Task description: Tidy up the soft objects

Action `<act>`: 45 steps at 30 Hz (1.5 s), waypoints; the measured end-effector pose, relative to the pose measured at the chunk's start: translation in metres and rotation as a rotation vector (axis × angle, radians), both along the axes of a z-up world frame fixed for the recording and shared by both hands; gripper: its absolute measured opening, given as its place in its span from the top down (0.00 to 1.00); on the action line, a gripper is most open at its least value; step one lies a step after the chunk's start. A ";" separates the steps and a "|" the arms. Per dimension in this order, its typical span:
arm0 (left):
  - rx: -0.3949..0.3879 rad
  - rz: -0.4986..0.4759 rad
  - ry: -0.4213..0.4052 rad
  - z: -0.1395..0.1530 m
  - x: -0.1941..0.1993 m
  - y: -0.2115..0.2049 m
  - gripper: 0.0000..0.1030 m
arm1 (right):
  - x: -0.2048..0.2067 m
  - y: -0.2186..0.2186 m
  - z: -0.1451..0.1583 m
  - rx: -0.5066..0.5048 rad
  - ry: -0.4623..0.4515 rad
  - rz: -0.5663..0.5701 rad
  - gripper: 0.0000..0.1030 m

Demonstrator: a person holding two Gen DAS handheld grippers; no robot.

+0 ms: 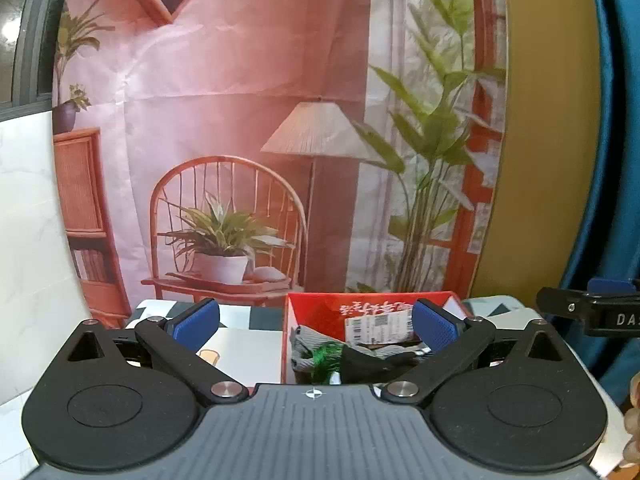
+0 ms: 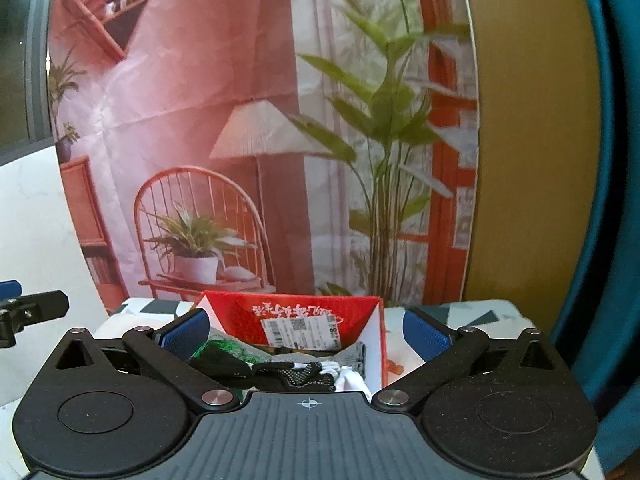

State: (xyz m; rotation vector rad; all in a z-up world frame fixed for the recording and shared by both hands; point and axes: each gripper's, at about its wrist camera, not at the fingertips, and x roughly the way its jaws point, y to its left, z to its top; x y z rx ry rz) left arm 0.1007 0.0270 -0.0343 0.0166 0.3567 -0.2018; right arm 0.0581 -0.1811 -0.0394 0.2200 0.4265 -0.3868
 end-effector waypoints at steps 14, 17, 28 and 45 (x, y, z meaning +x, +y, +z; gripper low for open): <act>0.024 0.014 -0.103 0.029 -0.075 0.000 0.00 | -0.074 0.035 0.040 -0.066 -0.050 -0.036 0.00; 0.031 0.011 -0.109 0.030 -0.079 -0.001 0.00 | -0.083 0.038 0.045 -0.086 -0.056 -0.040 0.00; 0.029 0.008 -0.108 0.029 -0.078 -0.001 0.00 | -0.092 0.037 0.050 -0.106 -0.053 -0.057 0.00; 0.028 0.011 -0.105 0.030 -0.079 0.003 0.00 | -0.090 0.040 0.048 -0.109 -0.044 -0.058 0.00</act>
